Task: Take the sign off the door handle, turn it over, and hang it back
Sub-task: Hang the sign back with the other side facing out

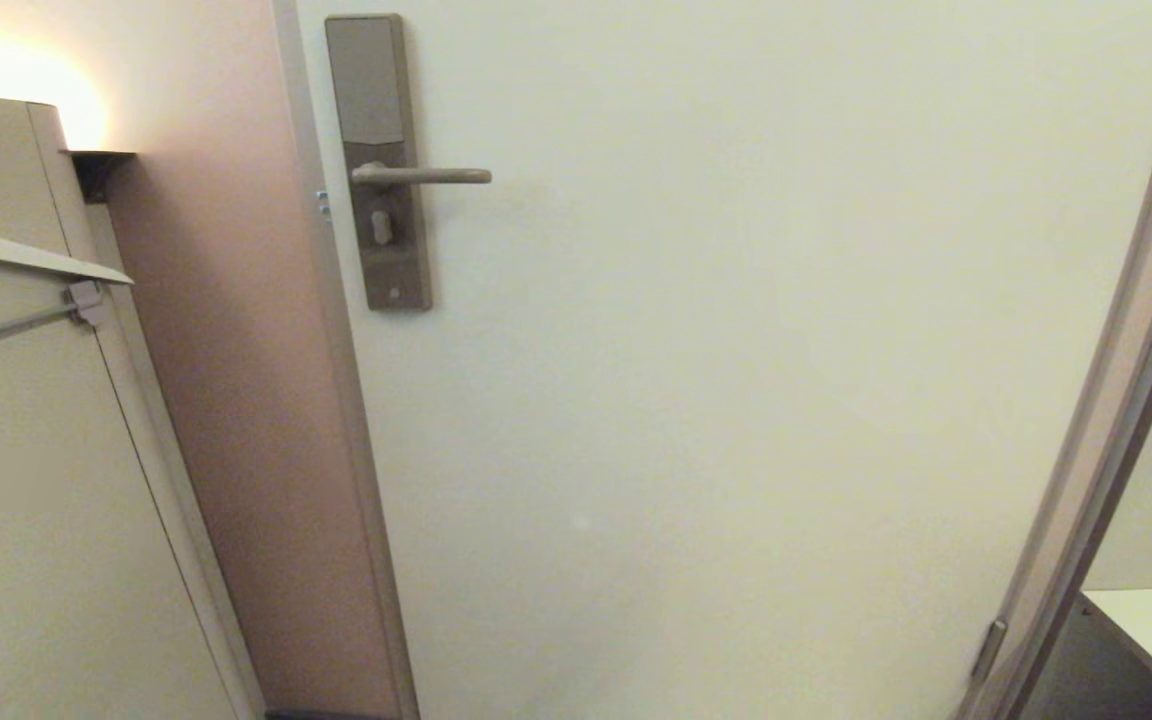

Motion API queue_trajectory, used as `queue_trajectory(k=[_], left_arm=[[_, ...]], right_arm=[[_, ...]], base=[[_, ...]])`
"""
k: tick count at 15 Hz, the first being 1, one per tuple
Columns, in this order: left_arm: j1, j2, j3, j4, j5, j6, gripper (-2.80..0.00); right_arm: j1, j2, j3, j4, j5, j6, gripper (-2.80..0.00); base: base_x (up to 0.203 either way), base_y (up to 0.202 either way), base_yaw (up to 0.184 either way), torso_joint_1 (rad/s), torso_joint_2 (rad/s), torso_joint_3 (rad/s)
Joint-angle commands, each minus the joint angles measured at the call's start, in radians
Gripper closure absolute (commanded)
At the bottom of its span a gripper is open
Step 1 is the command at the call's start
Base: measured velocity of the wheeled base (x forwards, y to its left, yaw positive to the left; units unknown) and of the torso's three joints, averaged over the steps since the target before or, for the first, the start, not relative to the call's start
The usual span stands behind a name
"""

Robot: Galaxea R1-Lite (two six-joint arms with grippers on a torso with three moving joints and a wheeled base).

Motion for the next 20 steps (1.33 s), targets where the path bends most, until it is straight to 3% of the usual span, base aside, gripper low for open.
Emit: queue_trajectory(k=[1, 12, 20], left_arm=[[0.0, 0.0, 0.0, 0.0, -0.001, 0.001, -2.8], [0.0, 0.0, 0.0, 0.0, 0.011, -0.005, -2.8], [0.0, 0.0, 0.0, 0.0, 0.011, -0.007, -2.8]], right_arm=[[0.0, -0.001, 0.0, 0.0, 0.0, -0.001, 0.0], [0.0, -0.001, 0.0, 0.0, 0.0, -0.001, 0.0], [0.0, -0.001, 0.0, 0.0, 0.001, -0.001, 0.0]], base=[[0.0, 0.0, 0.0, 0.0, 0.0, 0.0], [0.0, 0.0, 0.0, 0.0, 0.0, 0.0], [0.0, 0.178, -0.008, 0.0, 0.0, 0.004]])
